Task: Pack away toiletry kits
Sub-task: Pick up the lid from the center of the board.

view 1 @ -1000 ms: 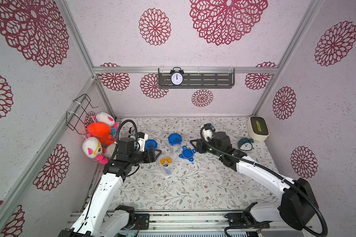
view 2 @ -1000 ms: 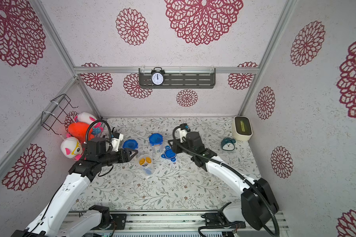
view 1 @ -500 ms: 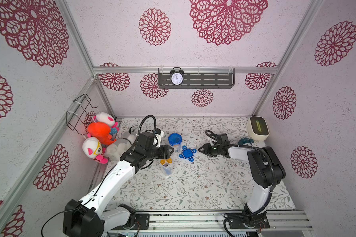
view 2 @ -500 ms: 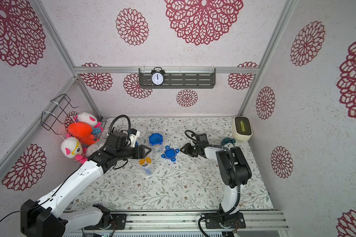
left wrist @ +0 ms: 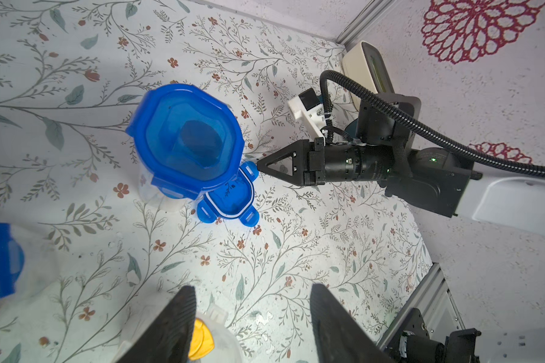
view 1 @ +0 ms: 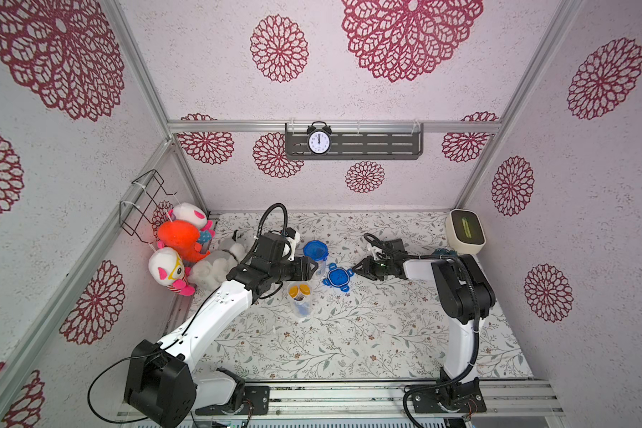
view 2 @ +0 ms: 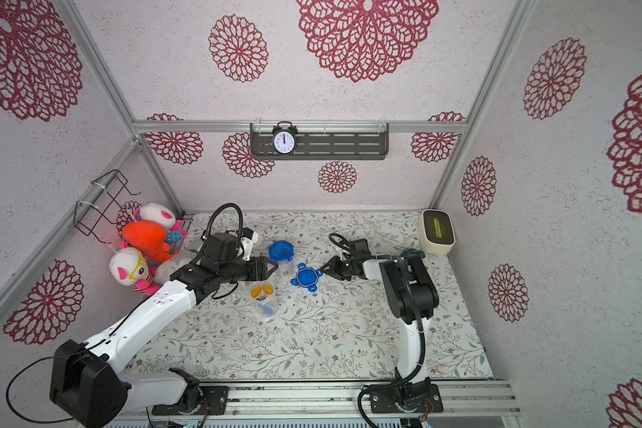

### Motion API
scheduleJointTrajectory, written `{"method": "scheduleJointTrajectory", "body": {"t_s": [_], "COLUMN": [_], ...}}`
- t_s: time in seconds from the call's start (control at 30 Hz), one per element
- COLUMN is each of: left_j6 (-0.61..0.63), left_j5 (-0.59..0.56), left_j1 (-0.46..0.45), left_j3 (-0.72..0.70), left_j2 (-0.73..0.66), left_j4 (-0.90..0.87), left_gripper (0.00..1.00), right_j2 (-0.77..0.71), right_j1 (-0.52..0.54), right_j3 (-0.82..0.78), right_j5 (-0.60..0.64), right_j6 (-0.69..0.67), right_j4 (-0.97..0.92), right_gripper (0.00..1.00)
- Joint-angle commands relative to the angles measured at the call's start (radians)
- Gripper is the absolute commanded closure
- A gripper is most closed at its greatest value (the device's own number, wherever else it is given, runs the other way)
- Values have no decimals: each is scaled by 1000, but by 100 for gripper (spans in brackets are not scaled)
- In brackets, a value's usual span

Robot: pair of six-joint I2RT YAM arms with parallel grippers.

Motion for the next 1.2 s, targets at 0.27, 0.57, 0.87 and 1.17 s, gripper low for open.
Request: {"method": "scheduleJointTrajectory", "body": {"t_s": [0.27,0.57,0.87,1.17], "left_j6": [-8,-14,-8,-4], "left_j5": [-9,-23,-22,-30], "left_j1": [-13,-24,-27,-28], "left_j3": [14,-4,-3,8], "left_j2": [5,-24,-29,-15], "left_j4": [38,38,42,43], "left_gripper": [38,38,38,38], "right_j2": [55,70,57,33], "right_j1": [1,11,38,48], "right_j3": [-2,-26,6,13], "right_j5": [-69,-92,18,96], "right_j6": [57,124,-6,-100], "right_j4": [94,218,92,51], "right_gripper": [71,74,78,87]}}
